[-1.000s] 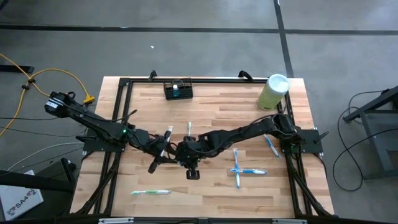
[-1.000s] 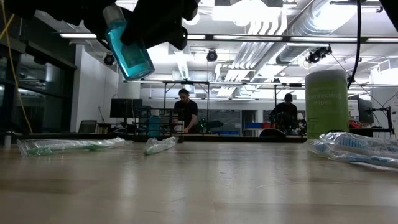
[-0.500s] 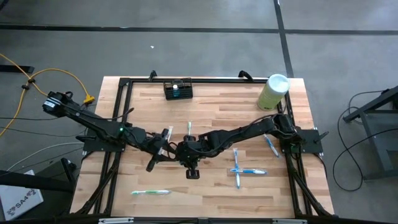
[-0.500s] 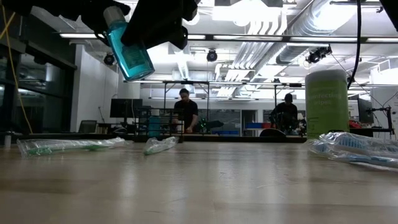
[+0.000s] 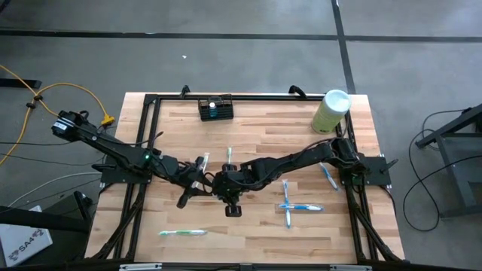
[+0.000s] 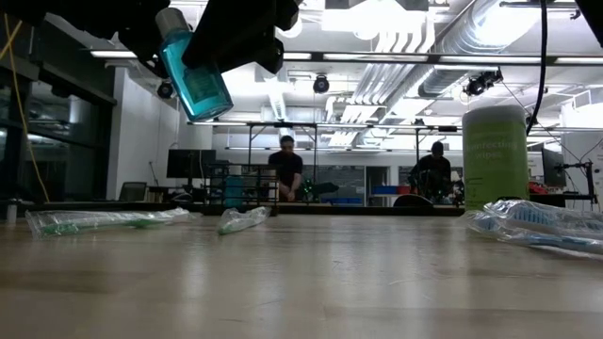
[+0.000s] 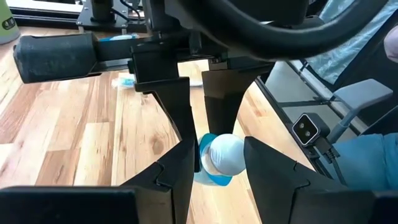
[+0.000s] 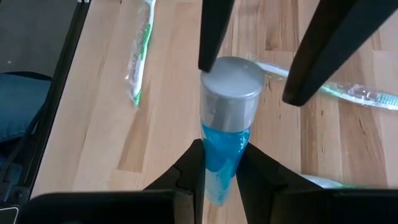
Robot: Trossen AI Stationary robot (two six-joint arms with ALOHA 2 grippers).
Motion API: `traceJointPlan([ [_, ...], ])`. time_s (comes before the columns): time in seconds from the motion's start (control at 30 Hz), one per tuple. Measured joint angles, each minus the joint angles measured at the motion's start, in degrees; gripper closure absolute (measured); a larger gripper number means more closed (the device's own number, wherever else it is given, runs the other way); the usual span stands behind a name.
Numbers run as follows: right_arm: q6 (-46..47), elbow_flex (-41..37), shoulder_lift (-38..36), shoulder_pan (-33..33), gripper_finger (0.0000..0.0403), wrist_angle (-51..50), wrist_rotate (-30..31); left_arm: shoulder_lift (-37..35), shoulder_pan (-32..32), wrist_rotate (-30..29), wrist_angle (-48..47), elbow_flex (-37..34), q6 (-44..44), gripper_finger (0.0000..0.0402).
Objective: Pick & Place toothbrushing station
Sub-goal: Put the blue mouthwash bottle into the wire organizer
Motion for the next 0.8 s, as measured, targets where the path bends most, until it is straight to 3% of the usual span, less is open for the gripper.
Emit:
traceJointPlan([
  [0.8, -0.02, 0.00, 0.00, -0.13, 0.0339, 1.54, 1.44, 0.17, -1.14, 1.14, 0.40, 0.00, -0.44, 0.0267],
])
